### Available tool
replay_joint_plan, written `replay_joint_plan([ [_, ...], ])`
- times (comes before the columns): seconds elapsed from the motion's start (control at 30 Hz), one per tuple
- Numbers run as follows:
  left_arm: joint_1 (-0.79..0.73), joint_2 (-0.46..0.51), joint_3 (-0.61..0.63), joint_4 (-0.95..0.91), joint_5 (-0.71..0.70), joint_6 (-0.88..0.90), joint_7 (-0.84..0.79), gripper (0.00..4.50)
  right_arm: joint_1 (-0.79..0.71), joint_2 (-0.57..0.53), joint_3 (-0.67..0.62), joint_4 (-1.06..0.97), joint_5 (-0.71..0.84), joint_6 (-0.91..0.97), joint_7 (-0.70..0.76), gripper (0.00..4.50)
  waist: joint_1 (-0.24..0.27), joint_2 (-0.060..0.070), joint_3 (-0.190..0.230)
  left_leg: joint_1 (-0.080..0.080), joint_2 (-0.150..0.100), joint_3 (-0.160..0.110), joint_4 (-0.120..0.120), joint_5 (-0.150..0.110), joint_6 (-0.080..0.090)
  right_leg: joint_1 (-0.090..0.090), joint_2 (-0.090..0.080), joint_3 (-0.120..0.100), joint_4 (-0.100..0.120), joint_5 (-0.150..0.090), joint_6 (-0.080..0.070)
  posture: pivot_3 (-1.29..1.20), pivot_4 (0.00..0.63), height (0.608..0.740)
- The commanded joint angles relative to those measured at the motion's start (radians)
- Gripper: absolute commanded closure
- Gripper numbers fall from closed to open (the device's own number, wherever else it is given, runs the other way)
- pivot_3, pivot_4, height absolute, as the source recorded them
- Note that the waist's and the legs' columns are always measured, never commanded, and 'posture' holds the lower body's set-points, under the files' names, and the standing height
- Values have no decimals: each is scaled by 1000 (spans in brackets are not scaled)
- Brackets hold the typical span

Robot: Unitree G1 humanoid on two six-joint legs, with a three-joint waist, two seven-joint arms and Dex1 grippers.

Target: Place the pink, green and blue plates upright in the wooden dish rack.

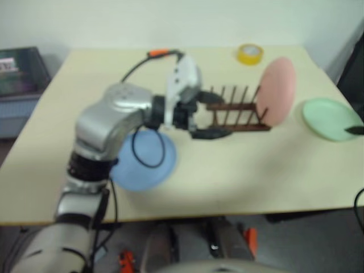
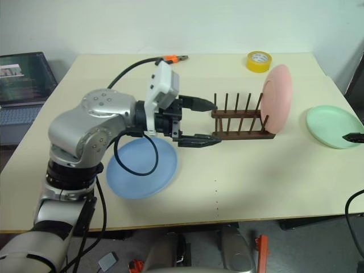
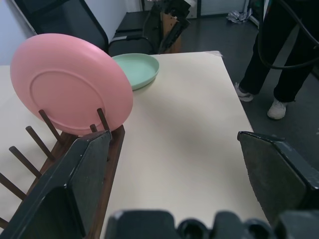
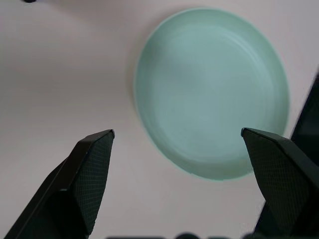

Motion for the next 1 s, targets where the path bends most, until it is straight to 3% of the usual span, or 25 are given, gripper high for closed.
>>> replay_joint_plan([
  [0.03, -8, 6, 11, -32, -12, -1, 5, 0, 0, -37, 6, -10, -25, -38, -39, 44, 0, 0, 0, 0, 0, 0, 0, 0, 0, 0, 0, 0, 0, 0, 0, 0, 150, 740],
  [0.27, -12, 0, 11, -27, -13, 2, 7, 0, -31, -27, 76, -15, -114, -105, -88, 44, -1, 0, 0, 0, 0, 0, 0, 0, 0, 0, 0, 0, 0, 0, 0, 0, 150, 740],
  [0.6, -7, 0, 16, -40, -20, 18, 11, 0, -5, -43, 217, -2, -294, -302, -335, 44, -1, 0, 0, 0, 0, 0, 0, 0, 0, 0, 0, 0, 0, 0, 0, 0, 150, 740],
  [0.77, -5, -1, 19, -46, -23, 25, 15, 0, -23, -19, 151, 15, -214, -277, -246, 44, -1, 0, 0, 0, 0, 0, 0, 0, 0, 0, 0, 0, 0, 0, 0, 0, 150, 740],
  [1.0, -7, 6, 20, -46, -28, 27, 19, 0, -53, 14, -9, 17, -37, -65, -31, 44, -3, 0, 0, 0, 0, -1, 0, 0, 0, 0, 0, 0, 0, 0, 1, 0, 150, 740],
])
